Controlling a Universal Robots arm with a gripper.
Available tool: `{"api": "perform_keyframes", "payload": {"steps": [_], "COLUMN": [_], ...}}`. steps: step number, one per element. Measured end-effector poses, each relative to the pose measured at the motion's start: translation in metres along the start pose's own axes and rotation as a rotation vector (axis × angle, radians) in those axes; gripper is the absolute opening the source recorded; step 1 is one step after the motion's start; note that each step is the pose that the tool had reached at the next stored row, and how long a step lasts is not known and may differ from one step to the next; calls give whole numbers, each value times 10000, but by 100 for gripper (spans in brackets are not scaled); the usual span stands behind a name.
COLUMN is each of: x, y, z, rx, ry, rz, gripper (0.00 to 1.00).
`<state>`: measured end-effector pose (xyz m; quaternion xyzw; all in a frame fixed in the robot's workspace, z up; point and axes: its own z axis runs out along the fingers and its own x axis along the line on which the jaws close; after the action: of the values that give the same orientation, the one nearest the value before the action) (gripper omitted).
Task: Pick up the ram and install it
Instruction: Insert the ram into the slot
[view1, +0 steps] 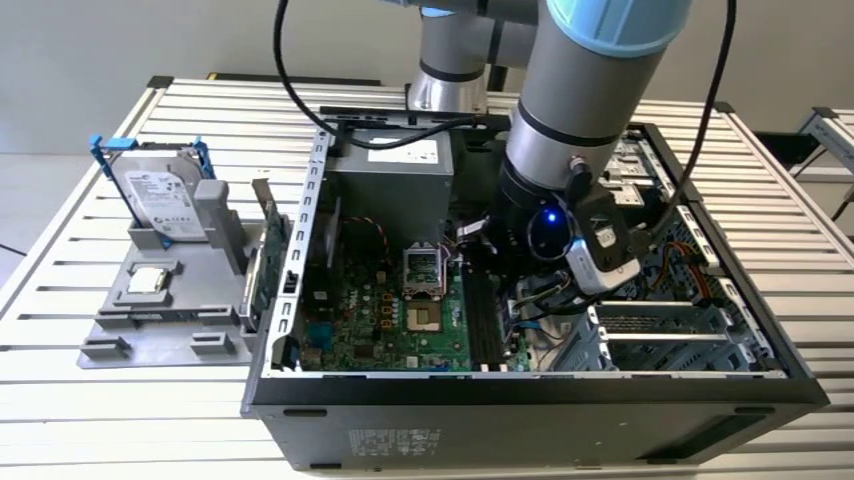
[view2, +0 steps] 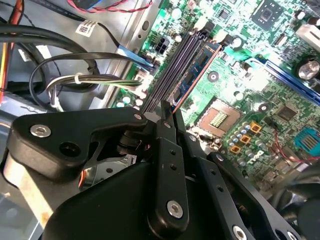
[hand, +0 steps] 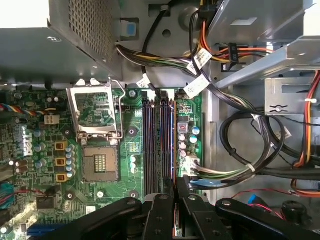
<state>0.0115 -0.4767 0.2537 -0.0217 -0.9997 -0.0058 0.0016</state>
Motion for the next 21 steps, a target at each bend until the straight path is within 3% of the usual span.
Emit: {"api": "perform_keyframes", "payload": {"steps": [21], "x": [-1], "y": [1], "z": [218], "rx": [10], "ry": [2], "rz": [-1], "gripper": [0]}}
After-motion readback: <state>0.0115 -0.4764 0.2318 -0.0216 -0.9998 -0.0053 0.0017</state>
